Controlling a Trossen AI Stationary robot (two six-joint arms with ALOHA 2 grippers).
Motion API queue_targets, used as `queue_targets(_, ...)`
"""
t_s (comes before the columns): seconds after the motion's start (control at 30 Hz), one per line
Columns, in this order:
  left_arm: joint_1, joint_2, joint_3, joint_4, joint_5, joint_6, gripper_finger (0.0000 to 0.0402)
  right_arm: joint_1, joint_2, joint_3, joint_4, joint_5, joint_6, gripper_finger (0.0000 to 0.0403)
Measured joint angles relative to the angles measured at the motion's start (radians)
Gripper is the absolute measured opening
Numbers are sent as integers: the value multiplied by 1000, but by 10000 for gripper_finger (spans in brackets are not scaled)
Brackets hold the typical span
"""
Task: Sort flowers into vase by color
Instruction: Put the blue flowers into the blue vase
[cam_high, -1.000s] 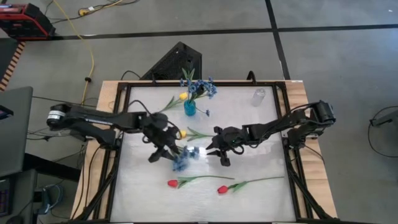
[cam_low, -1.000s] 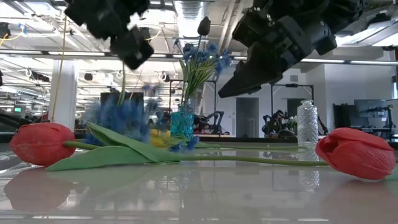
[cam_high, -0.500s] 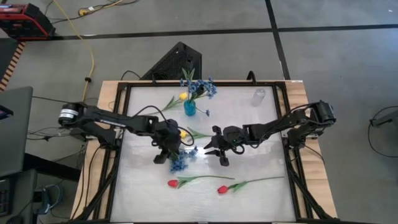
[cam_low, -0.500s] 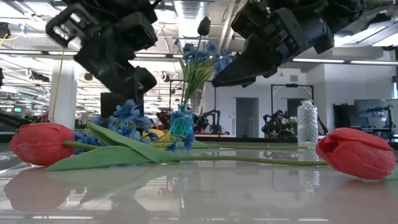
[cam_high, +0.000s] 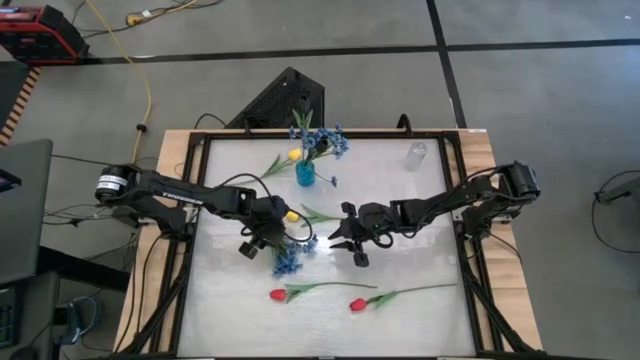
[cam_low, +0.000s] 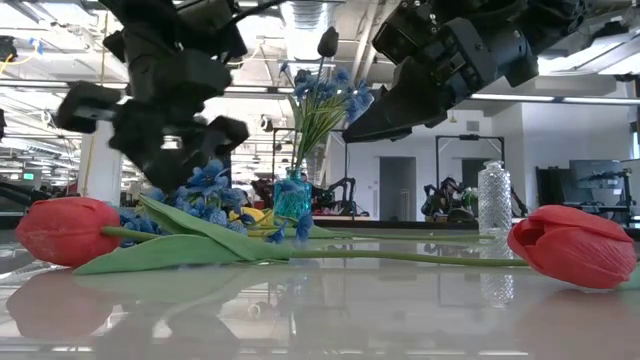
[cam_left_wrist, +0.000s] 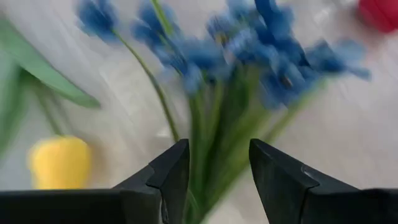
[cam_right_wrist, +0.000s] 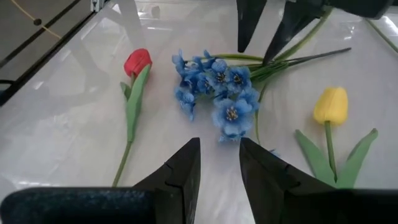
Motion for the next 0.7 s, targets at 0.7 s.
queue_targets(0.7, -32, 0, -81, -2, -146, 115, 157, -12, 0, 0, -16, 0, -41, 137)
